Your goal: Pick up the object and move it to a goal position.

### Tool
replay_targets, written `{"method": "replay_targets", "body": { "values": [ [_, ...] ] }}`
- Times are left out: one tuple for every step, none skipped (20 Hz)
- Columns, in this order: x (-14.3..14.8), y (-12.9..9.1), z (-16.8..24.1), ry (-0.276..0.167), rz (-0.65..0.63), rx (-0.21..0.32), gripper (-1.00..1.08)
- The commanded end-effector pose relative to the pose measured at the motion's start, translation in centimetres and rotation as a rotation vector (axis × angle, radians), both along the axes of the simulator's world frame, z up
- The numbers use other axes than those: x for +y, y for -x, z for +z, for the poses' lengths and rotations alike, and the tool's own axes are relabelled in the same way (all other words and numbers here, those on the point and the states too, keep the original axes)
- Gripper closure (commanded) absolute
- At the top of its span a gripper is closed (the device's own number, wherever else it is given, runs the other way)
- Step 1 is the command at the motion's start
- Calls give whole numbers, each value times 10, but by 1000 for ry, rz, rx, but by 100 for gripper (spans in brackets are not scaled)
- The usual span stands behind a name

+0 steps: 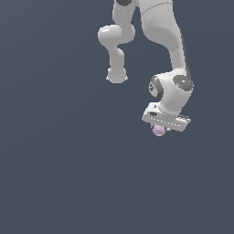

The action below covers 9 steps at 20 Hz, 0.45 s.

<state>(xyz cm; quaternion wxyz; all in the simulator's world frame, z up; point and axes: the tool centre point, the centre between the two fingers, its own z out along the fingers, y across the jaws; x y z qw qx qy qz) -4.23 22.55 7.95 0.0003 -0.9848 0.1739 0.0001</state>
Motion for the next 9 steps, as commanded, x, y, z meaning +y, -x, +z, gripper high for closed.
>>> {"method": "replay_targets", "body": {
  "values": [
    [10,2,2,1,-2,0,108],
    [12,3,2,1,-2,0,108],
    [14,3,2,1,-3,0,108],
    [15,3,2,1,-3,0,108],
    [15,2,3,1,-3,0,108],
    [15,2,2,1,-3,0,108],
    [13,1,2,1,-3,0,108],
    [12,1,2,1,-3,0,108],
    [12,1,2,1,-3,0,108]
  ]
}}
